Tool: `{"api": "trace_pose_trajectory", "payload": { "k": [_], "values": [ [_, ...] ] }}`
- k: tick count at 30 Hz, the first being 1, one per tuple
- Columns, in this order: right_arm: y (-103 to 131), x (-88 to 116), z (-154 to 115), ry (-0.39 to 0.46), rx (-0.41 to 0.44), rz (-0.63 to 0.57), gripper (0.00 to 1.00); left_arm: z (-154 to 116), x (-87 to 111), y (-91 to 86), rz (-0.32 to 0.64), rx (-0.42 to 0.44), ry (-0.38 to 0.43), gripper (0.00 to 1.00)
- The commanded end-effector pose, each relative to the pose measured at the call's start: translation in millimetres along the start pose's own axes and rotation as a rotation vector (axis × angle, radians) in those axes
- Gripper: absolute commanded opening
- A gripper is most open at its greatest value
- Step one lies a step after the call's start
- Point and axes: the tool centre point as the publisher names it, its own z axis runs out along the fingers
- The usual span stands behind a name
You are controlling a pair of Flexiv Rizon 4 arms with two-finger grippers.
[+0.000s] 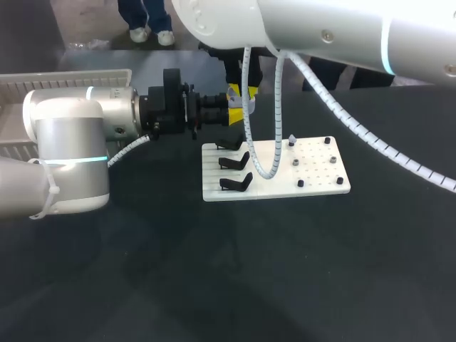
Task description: Pick up each earbud case from the left stands, insert the matching earbuds, close the lid, and place the case in the box.
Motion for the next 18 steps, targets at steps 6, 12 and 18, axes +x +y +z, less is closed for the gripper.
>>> {"api": "trace_pose_trajectory", "payload": {
  "k": [6,12,18],
  "values": [
    [1.8,-4.3,3.0,0.003,-0.007,0.017,0.00,-0.1,1.0,-0.9,0.004,-0.005,-0.005,0.00],
    [1.4,-7.1,2.4,0.000,-0.008,0.026,0.00,-0.1,1.0,-0.9,0.004,-0.005,-0.005,0.00],
    [3.1,-8.1,4.2,0.008,-0.011,0.027,0.00,-0.1,1.0,-0.9,0.004,-0.005,-0.005,0.00]
  ]
}}
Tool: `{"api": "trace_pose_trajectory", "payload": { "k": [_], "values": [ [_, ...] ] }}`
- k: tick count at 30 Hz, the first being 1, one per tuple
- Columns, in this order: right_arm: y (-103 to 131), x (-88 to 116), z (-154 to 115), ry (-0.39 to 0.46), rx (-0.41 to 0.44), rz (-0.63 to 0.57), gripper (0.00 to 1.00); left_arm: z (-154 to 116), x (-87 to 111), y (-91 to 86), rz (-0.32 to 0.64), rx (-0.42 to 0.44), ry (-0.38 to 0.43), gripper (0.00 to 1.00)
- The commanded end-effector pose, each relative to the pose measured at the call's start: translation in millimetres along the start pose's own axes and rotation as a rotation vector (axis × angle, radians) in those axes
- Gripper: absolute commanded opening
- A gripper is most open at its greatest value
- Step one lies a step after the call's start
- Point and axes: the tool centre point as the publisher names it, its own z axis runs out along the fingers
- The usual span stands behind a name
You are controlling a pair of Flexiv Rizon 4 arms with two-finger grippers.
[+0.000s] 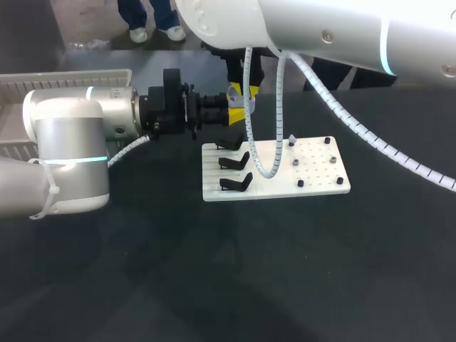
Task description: Pick up each earbud case from the left stands, insert the matching earbuds, close the lid, and place the case in the box.
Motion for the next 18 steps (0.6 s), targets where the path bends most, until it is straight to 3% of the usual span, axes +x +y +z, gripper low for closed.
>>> {"api": "trace_pose_trajectory", "payload": {
  "k": [1,18],
  "values": [
    [1.8,-1.4,1.8,0.007,0.001,0.005,0.00,-0.1,0.9,-0.9,0.004,-0.005,-0.005,0.00],
    [5.7,-4.9,11.0,0.024,0.006,0.013,0.00,-0.1,0.9,-0.9,0.004,-0.005,-0.005,0.00]
  ]
}}
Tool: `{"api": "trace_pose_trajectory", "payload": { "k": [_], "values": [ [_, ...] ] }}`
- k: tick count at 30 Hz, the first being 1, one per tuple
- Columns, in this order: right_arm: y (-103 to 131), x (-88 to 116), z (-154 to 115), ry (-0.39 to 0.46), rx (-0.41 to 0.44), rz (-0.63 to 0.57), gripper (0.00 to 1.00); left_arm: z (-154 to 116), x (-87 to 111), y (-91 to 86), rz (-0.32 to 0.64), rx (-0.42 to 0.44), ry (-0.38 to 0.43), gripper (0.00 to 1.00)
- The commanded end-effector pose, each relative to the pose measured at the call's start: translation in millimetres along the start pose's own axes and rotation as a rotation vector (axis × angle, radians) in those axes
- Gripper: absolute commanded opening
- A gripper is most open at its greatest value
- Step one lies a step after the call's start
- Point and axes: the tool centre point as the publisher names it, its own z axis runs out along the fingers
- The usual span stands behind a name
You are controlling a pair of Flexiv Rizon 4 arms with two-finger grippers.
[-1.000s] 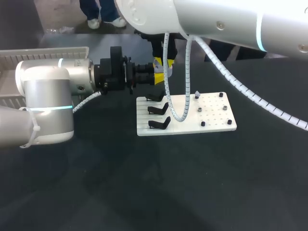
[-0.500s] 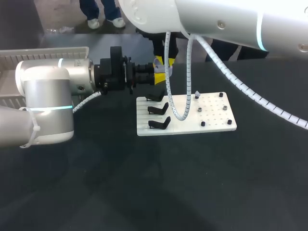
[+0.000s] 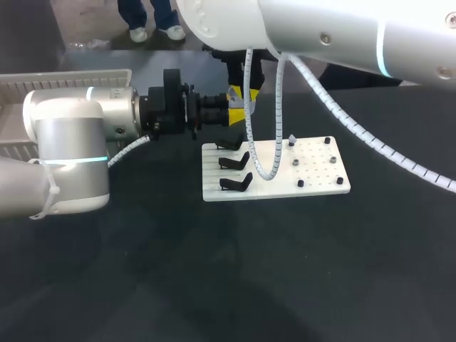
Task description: Pick up each earbud case from the left stands, insert the matching earbuds, close the lid, and place the case in the box.
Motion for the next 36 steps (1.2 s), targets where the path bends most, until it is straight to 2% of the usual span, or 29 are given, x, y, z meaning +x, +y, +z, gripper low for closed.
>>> {"api": "trace_pose_trajectory", "payload": {
  "k": [1,18,19,21,23,24,28,36],
  "values": [
    [5.1,-3.7,2.5,0.008,0.005,-0.002,0.00,-0.3,0.1,-1.2,0.004,-0.004,-0.005,0.00],
    [8.4,-1.7,7.9,0.035,0.000,-0.004,0.00,-0.3,0.1,-1.2,0.004,-0.004,-0.005,0.00],
    [8.8,-1.7,7.6,0.034,-0.001,-0.007,0.18,-0.3,0.1,-1.2,0.004,-0.004,-0.005,0.00],
    [9.1,-1.1,6.5,0.033,-0.005,-0.007,0.68,-0.3,0.1,-1.2,0.004,-0.004,-0.005,0.00],
    [9.0,0.4,4.0,0.029,-0.010,-0.011,0.84,-0.3,0.1,-1.2,0.004,-0.004,-0.005,0.00],
    [8.5,1.9,2.3,0.020,-0.018,-0.018,1.00,-0.3,0.1,-1.2,0.004,-0.004,-0.005,0.00],
    [4.9,8.8,-4.1,-0.004,-0.046,-0.058,1.00,-0.3,0.1,-1.2,0.004,-0.004,-0.005,0.00],
    [-24.2,22.9,-10.7,-0.182,-0.120,-0.179,1.00,-0.3,0.1,-1.2,0.004,-0.004,-0.005,0.00]
  ]
}}
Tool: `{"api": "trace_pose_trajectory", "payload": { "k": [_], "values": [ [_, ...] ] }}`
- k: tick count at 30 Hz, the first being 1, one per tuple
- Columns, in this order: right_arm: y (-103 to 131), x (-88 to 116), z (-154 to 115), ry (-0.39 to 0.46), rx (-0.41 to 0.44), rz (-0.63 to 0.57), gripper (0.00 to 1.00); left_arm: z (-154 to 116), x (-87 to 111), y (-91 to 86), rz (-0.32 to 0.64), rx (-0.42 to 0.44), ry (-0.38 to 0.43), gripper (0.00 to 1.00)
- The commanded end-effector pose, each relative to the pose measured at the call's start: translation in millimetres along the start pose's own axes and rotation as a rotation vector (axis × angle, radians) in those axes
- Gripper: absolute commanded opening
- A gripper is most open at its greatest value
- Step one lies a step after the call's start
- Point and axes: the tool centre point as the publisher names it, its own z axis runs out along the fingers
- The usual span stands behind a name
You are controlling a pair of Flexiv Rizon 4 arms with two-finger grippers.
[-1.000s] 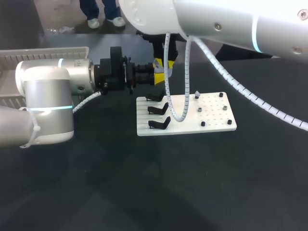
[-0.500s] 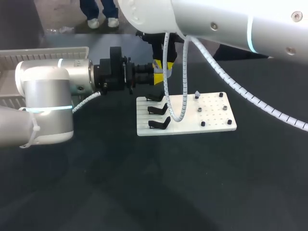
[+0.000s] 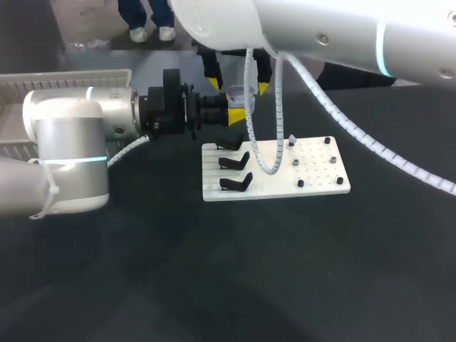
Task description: Pick up each earbud case from the left stands, insert the matching earbuds, close the lid, and place the case in the box.
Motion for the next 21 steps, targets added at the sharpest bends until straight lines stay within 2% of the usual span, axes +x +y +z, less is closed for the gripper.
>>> {"api": "trace_pose_trajectory", "payload": {
  "k": [1,3,8,11,17,21],
  "values": [
    [-35.1,27.5,5.3,-0.146,-0.109,-0.018,1.00,0.2,0.8,-1.3,0.004,-0.006,-0.003,0.00],
    [-46.1,29.3,8.2,-0.169,-0.125,-0.010,1.00,0.2,0.8,-1.3,0.004,-0.006,-0.003,0.00],
    [-73.2,32.1,13.8,-0.214,-0.257,-0.020,1.00,0.2,0.8,-1.3,0.004,-0.006,-0.003,0.00],
    [-86.8,31.4,17.4,-0.240,-0.290,-0.029,1.00,0.2,0.8,-1.3,0.004,-0.006,-0.003,0.00],
    [-105.6,24.4,29.4,-0.272,-0.293,-0.008,1.00,0.2,0.8,-1.3,0.004,-0.006,-0.003,0.00],
    [-113.3,15.3,47.5,-0.266,-0.278,0.026,1.00,0.2,0.8,-1.3,0.004,-0.006,-0.003,0.00]
  ]
}}
